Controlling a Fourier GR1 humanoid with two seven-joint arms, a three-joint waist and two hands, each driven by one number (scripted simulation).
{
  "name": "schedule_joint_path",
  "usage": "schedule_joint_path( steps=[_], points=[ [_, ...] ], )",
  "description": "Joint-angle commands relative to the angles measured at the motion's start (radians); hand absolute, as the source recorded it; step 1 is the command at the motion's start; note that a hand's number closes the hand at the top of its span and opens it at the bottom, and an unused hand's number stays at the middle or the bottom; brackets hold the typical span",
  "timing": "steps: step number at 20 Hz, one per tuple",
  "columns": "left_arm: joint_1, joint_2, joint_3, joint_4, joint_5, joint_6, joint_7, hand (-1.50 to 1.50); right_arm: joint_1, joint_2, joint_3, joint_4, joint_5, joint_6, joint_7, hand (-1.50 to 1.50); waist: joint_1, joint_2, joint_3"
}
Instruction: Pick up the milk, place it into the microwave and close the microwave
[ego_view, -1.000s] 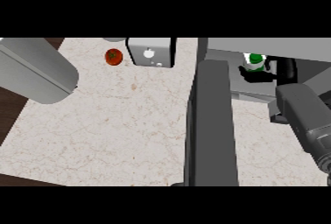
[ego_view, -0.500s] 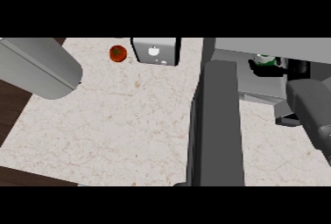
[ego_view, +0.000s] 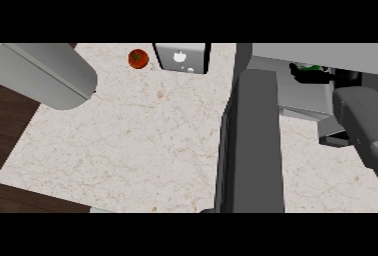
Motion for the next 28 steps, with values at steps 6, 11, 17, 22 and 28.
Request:
schedule_joint_path(
  steps=[6,11,17,22,28],
  points=[
    [-0.019,0.007,-0.002,0.005,-0.046,-0.004,0.001,-1.5,-0.003,-0.029,-0.007,0.004,-0.001,0.009,-0.002,1.5,0.007,0.003,0.0],
    [-0.038,0.015,0.0,0.036,-0.06,-0.003,0.0,-1.5,-0.042,0.042,-0.044,-0.02,-0.044,0.062,-0.04,-1.5,0.008,-0.005,0.002],
    [-0.068,0.027,-0.014,0.052,-0.073,-0.013,-0.001,-1.5,-0.096,0.089,0.054,0.038,0.055,0.08,0.063,-1.5,0.031,-0.006,-0.008],
    [-0.083,0.02,-0.046,0.065,-0.099,-0.016,0.01,-1.5,-0.153,0.161,0.061,0.041,0.065,-0.02,0.135,-1.5,0.019,-0.011,-0.009],
    [-0.076,0.013,-0.045,0.083,-0.108,-0.022,0.006,-1.5,-0.173,0.209,0.047,0.025,0.053,-0.058,0.135,-1.5,0.009,-0.02,-0.008]
  ],
)
